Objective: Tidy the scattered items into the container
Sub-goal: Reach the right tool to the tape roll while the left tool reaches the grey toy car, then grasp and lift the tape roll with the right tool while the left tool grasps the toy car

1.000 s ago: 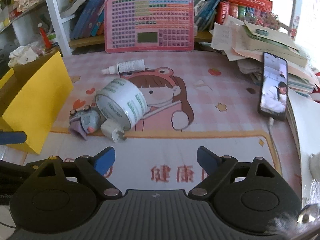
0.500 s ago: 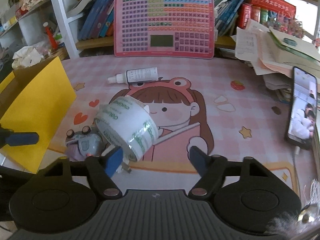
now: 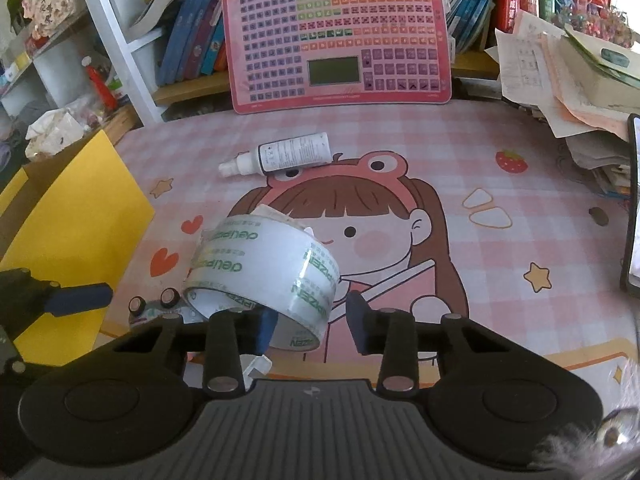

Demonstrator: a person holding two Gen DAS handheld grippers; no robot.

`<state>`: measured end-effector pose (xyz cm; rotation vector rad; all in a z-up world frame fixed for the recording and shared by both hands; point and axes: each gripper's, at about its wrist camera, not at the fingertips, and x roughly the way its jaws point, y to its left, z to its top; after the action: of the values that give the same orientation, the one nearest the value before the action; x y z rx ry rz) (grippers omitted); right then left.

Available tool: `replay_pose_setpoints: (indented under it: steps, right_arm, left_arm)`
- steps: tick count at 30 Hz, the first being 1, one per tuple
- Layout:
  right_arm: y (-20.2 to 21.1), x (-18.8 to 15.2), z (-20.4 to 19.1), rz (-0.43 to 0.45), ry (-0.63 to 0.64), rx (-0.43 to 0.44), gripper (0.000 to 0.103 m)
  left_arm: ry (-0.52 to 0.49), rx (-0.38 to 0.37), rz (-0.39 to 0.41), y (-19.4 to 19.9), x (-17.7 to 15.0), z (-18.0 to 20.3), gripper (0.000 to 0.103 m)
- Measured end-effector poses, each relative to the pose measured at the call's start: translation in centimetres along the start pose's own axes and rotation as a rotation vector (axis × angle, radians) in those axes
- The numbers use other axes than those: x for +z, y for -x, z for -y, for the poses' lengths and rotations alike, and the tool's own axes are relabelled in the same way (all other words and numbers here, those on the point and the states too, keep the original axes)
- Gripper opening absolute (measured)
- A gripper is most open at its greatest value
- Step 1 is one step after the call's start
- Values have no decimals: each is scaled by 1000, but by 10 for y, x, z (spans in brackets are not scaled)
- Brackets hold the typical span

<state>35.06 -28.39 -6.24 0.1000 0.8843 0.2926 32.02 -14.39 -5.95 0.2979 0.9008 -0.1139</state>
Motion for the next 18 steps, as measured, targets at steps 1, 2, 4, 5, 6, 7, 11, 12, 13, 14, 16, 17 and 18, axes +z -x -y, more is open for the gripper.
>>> replay_pose_setpoints:
  steps: [1,2,4,5,6,7,11,12,13,14,16,17,18]
  right_arm:
    - [0,0,0,0,0,1,33]
    - [0,1,1,1,1,1,31]
    - [0,1,3,4,-2,0,29]
    - [0,2,3,6,-3,0,28]
    - [-1,2,4,8,-3,-2,28]
    - [-2,2,5,9,-2,-6,28]
    - [-9,2,6,11,5,-23,28]
    - [-11,3,6,9,6,-23,28]
    - [-12,3,6,11,7,-19,28]
    - [-13,3,6,13,9,-16,28]
    - [-14,5,4,17,20,-15,27]
    - [-14,5,2,22,31,-18,26]
    - [-15,6,0,28,46,-21,23]
  left_arm:
    - [3,-1,-2,-1,0,0,67]
    - [5,-3,-4,-2,1,0,67]
    - [6,-12,-9,-4,1,2,65]
    - [6,-16,-13,-5,1,3,65]
    - [7,-18,-19,-7,1,4,64]
    - [7,-20,-24,-9,1,5,63]
    - [8,-15,-33,-18,1,8,61]
    - [12,-8,-28,-19,0,7,61]
    - [17,-3,-26,-21,1,7,60]
    - [23,-2,-26,-22,1,6,58]
    - [25,-8,-25,-25,2,6,55]
    - [24,-8,-22,-26,2,6,55]
    - [27,-11,-24,-26,2,6,54]
